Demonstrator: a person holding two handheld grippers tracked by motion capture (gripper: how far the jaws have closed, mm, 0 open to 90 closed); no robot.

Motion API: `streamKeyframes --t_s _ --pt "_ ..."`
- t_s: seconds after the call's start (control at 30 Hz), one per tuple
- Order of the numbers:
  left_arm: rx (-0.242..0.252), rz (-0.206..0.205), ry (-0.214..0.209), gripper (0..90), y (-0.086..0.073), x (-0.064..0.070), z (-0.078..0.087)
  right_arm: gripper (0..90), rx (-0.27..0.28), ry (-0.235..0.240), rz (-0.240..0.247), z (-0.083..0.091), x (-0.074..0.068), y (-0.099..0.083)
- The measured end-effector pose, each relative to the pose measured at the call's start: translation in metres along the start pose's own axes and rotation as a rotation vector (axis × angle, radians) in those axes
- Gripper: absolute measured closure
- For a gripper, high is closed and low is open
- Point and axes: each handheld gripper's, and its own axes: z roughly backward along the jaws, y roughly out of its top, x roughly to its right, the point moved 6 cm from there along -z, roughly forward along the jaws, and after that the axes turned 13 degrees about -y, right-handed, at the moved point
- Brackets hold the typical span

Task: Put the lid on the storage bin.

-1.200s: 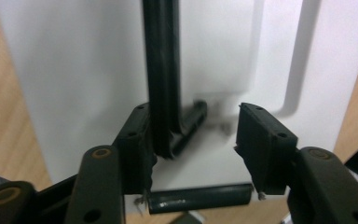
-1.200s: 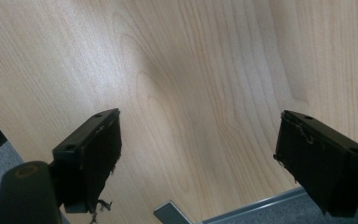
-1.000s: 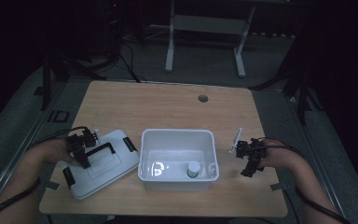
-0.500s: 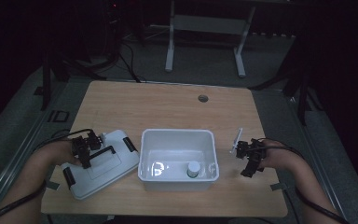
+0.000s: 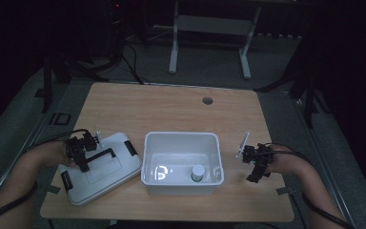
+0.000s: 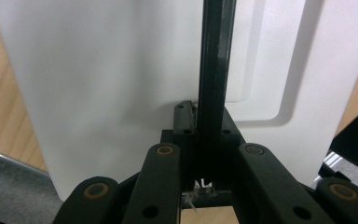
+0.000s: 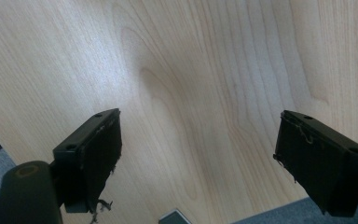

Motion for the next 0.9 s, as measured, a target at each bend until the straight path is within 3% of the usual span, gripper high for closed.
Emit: streamKeyframes --t_s 0.3,0.53,0.9 --pt "0.008 -0.013 0.010 83.7 -0.010 0.012 0.026 14.2 0.007 -0.002 0.005 0.000 -0.001 0.001" --pt "0.019 -0.017 0.046 83.7 -0.015 0.021 0.052 14.1 0.003 0.002 0.004 0.000 -0.002 0.001" --pt "0.064 -0.071 0.059 83.7 -0.017 0.045 0.095 14.2 0.006 0.006 0.008 0.000 -0.003 0.002"
